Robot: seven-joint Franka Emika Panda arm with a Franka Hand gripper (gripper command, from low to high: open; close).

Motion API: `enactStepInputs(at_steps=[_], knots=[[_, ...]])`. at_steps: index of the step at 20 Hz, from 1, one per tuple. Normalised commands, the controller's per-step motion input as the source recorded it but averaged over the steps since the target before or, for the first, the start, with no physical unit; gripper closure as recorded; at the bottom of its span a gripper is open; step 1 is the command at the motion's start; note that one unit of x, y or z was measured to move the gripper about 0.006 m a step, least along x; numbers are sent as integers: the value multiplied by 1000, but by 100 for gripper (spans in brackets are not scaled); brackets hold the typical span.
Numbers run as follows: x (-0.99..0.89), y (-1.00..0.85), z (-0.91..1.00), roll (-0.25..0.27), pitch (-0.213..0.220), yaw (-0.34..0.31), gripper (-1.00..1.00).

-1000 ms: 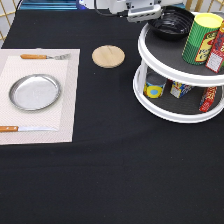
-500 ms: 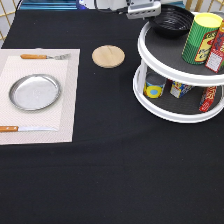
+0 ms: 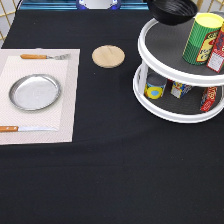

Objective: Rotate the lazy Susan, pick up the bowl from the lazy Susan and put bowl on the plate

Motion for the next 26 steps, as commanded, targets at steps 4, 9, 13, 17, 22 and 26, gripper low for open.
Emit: enactStepInputs(at_steps=[4,9,13,17,22,26], knots=[[374,-536,131,0,-12,-149,100],[411,-624,0,0,-54,-120,100],[293,-431,-17,0,-101,-194,100],[176,-303,-23,0,-117,-247,100],[201,-492,1,0,-86,-183,100],[216,-642,47,0,-56,-133,100]])
